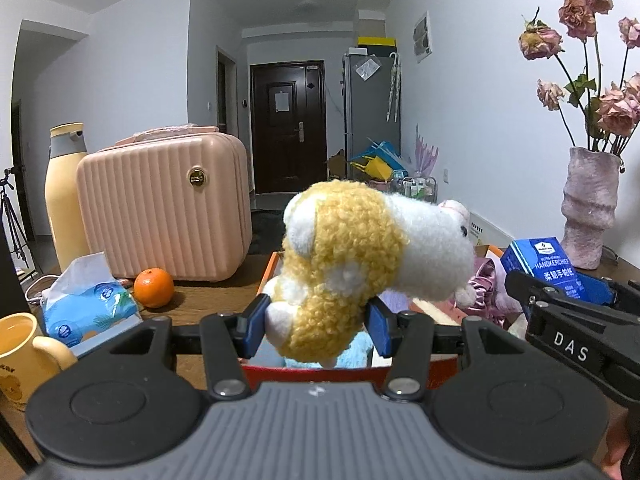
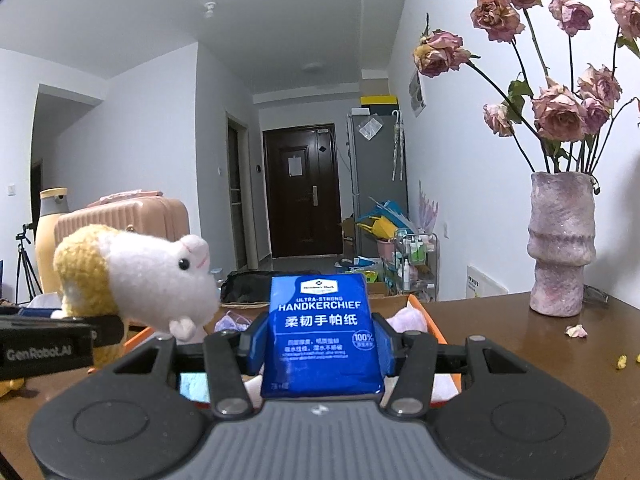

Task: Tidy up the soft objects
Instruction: 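Carry the plush sheep and handkerchief pack over the box with both tools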

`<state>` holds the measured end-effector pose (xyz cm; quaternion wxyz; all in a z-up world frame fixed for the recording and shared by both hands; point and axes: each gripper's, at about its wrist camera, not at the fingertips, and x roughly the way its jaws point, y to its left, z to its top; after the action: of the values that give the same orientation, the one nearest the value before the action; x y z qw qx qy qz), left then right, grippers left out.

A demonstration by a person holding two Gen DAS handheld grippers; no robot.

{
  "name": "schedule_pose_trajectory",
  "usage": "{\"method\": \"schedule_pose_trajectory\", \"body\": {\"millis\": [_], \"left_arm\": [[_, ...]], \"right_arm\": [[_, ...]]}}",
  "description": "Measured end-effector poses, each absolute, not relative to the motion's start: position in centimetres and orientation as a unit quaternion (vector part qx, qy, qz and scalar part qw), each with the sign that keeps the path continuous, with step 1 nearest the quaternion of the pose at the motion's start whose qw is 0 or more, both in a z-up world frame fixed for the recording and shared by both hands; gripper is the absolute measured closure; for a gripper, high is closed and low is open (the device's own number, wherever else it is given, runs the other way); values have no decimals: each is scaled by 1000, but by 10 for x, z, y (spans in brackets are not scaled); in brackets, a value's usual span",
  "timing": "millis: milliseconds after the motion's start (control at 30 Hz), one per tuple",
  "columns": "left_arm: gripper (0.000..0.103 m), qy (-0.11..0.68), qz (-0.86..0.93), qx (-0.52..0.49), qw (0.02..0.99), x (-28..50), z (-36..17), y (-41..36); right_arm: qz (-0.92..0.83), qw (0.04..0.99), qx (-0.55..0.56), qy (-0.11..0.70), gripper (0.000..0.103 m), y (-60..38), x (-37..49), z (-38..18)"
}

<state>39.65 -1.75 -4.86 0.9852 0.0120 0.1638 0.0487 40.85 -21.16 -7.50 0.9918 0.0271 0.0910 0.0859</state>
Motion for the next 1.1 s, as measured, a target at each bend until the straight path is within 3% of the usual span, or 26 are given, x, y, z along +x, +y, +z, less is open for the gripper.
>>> {"method": "schedule_pose_trajectory", "body": {"millis": [1100], "left_arm": [[51, 195, 45, 5, 980, 492, -60, -20]], "right_arm": [[91, 990, 14, 103, 52, -202, 501, -79]]}}
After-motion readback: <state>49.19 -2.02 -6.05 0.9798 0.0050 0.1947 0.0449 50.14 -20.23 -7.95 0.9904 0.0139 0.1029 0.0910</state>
